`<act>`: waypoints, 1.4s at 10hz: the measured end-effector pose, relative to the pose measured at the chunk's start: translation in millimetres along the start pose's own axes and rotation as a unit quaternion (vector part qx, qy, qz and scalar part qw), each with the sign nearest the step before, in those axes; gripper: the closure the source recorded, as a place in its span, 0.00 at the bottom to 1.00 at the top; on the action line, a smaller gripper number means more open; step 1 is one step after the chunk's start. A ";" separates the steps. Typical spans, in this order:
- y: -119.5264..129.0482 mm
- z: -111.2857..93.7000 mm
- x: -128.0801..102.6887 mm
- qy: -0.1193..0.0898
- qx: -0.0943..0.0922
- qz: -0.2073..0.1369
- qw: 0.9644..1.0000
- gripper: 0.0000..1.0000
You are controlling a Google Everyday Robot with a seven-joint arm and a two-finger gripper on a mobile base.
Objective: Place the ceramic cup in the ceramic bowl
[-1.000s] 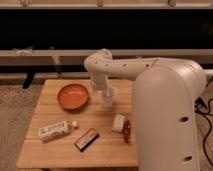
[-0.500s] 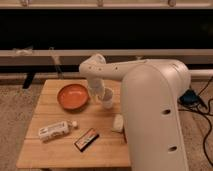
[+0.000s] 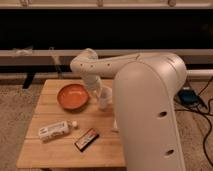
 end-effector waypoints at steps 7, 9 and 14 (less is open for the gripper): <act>93.3 -78.1 -58.2 -0.059 0.029 -0.108 0.992 1.00; 130.4 -79.9 -66.4 -0.063 0.022 -0.141 0.988 0.95; 173.4 -64.8 -44.4 -0.048 0.000 -0.189 0.981 0.47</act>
